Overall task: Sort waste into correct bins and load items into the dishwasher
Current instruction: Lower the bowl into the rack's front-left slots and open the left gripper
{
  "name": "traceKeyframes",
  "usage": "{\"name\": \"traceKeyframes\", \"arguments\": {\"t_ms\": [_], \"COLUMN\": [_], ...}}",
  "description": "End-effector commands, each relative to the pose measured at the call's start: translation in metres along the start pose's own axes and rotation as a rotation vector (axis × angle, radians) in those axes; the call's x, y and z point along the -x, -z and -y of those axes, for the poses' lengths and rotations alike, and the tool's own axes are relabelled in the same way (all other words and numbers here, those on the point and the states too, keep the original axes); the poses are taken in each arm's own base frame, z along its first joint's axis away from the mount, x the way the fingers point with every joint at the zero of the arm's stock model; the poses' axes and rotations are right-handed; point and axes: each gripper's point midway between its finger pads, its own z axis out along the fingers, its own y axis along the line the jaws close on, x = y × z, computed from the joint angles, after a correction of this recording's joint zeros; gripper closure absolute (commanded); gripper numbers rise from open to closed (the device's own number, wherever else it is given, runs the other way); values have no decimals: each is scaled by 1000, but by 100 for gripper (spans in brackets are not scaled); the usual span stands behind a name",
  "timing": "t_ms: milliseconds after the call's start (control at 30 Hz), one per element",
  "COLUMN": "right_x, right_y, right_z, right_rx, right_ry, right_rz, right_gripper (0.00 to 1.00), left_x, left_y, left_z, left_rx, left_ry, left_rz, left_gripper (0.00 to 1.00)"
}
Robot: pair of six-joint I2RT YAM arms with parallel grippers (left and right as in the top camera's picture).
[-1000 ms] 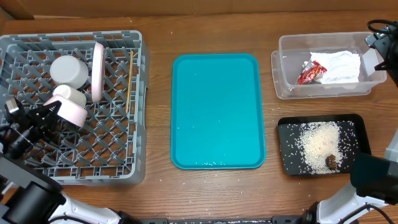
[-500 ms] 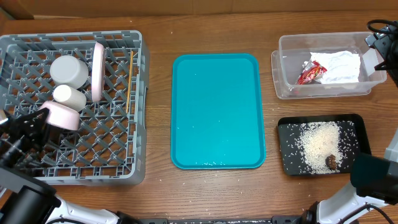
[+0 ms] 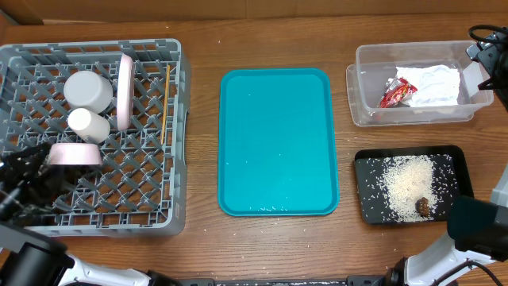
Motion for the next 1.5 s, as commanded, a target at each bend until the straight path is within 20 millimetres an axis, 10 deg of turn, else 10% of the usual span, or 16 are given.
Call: {"name": "traceKeyframes", "arguments": {"t_ms": [0, 233, 267, 333, 667, 1100, 1467], "right_x": [5, 5, 5, 5, 5, 5, 5], "right_y": [8, 8, 8, 8, 8, 8, 8], "right_z": [1, 1, 1, 1, 1, 1, 1], "right_rx": [10, 10, 10, 10, 10, 10, 10], "right_ry": [-3, -3, -3, -3, -3, -3, -3], "right_rz": [29, 29, 29, 29, 29, 29, 29], "right_gripper": [0, 0, 0, 0, 0, 0, 0], "left_x": [10, -2, -5, -8, 2, 23, 12], "left_y": [29, 64, 67, 69, 24, -38, 17], "left_z": [-22, -50, -51, -48, 27, -36, -46], "left_rx": [209, 508, 538, 549, 186, 774, 1103], "left_ry": [156, 337, 345, 359, 108, 7, 171], "left_rz": [40, 45, 39, 28, -3, 18, 141], "left_gripper": [23, 31, 39, 96, 96, 96, 96]}}
